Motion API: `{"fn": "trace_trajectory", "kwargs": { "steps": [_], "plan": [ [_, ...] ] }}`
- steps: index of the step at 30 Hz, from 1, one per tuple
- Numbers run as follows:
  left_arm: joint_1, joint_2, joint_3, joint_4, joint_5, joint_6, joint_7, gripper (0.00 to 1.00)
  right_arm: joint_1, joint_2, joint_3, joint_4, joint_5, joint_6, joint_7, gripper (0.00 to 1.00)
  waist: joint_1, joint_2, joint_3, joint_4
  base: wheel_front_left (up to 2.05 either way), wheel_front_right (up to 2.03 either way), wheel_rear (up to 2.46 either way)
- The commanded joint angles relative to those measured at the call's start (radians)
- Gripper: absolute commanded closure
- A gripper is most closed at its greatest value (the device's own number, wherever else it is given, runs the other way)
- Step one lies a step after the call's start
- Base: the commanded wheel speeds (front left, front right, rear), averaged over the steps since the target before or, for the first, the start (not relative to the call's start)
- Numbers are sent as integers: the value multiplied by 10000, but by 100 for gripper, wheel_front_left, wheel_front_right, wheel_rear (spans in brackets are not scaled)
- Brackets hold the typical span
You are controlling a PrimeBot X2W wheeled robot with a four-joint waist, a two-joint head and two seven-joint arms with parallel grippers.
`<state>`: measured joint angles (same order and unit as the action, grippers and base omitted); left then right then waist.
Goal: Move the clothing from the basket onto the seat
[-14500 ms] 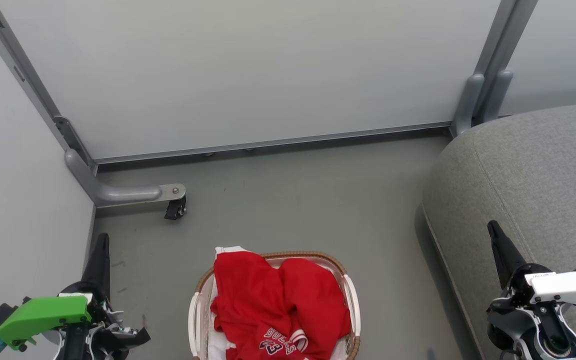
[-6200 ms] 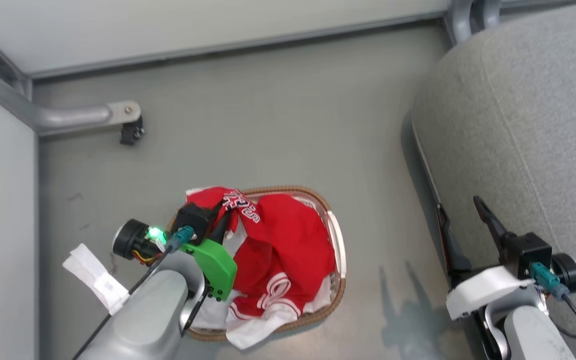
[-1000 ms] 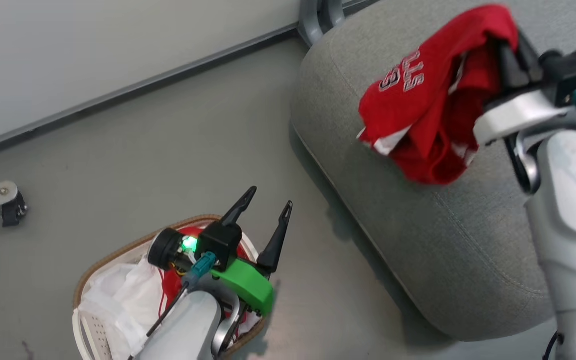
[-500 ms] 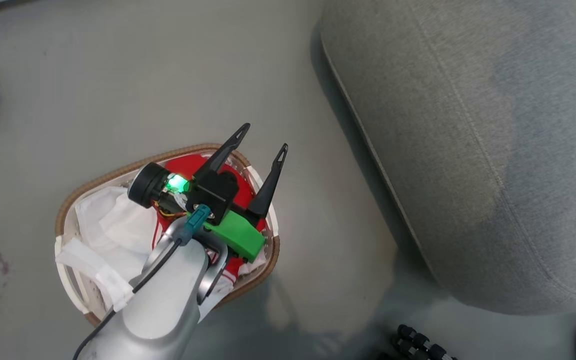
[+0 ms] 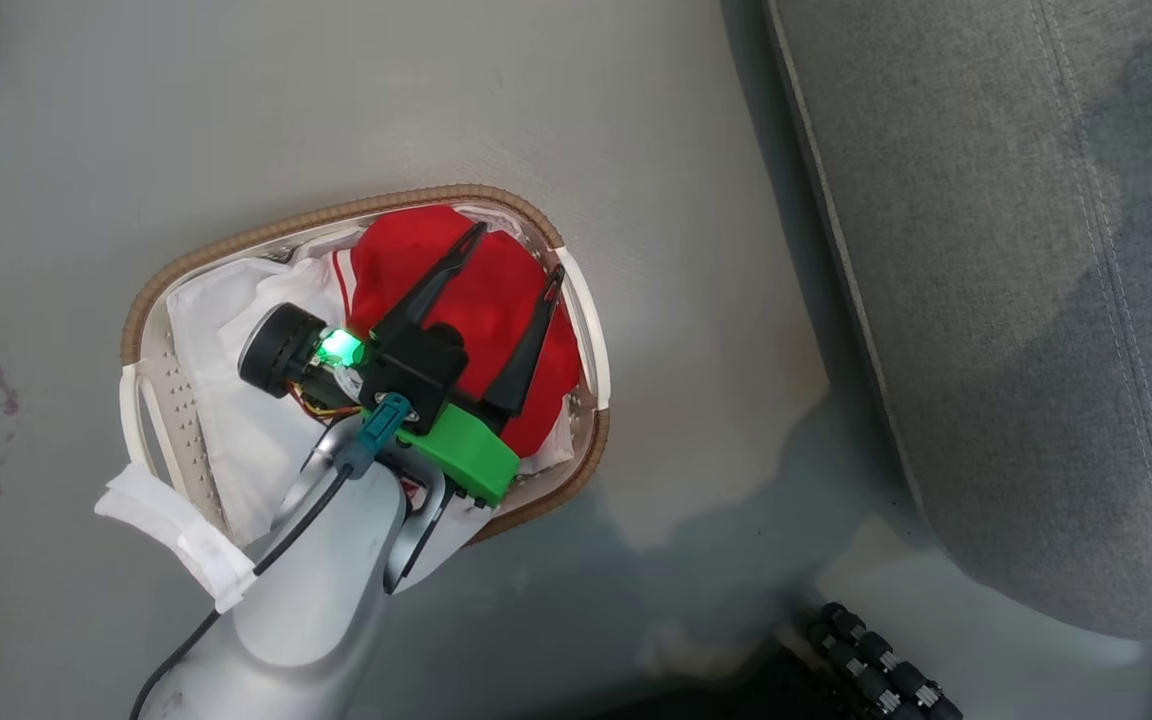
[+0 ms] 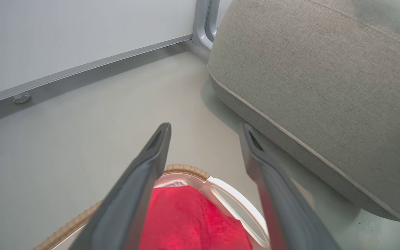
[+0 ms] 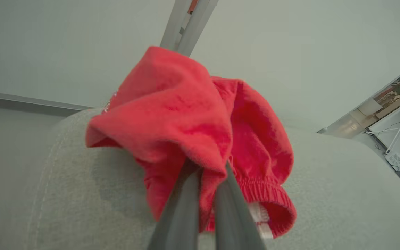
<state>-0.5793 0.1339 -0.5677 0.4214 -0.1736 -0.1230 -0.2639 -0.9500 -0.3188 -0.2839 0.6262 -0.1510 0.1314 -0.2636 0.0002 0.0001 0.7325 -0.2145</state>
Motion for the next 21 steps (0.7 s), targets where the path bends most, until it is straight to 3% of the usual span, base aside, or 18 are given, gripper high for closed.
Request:
{"fn": "trace_trajectory", "kwargs": {
  "steps": [1,3,4,6,7,8,21],
  "plan": [
    [82,-1,36,-13,-9,27,-9,0,204,4,-50,11,-32,-14,-17,100,-2,-1,-78,12,0,0,0],
    [144,14,41,51,-61,16,-9,0,582,156,-53,-92,-68,-14,-19,98,-2,-1,-233,-21,0,0,0],
    [176,6,37,63,-65,12,-9,0,758,270,-88,-121,-71,-14,-17,83,-2,-1,-319,-37,0,0,0],
    [234,-21,26,95,-63,9,-9,0,1042,445,-165,-149,5,-14,-17,31,-2,-1,-479,-47,0,0,0],
    [259,-34,25,102,-77,7,-9,0,1122,470,-192,-183,-6,-14,-17,10,-2,-1,-537,-45,0,0,0],
    [310,-58,20,113,-99,4,-9,0,1303,516,-232,-247,-76,-14,-17,0,-2,-1,-659,-36,0,0,0],
    [1183,-396,402,75,-465,-31,-9,0,3508,881,312,-511,-157,-14,-17,0,-2,-1,-2427,279,0,0,0]
  ]
}}
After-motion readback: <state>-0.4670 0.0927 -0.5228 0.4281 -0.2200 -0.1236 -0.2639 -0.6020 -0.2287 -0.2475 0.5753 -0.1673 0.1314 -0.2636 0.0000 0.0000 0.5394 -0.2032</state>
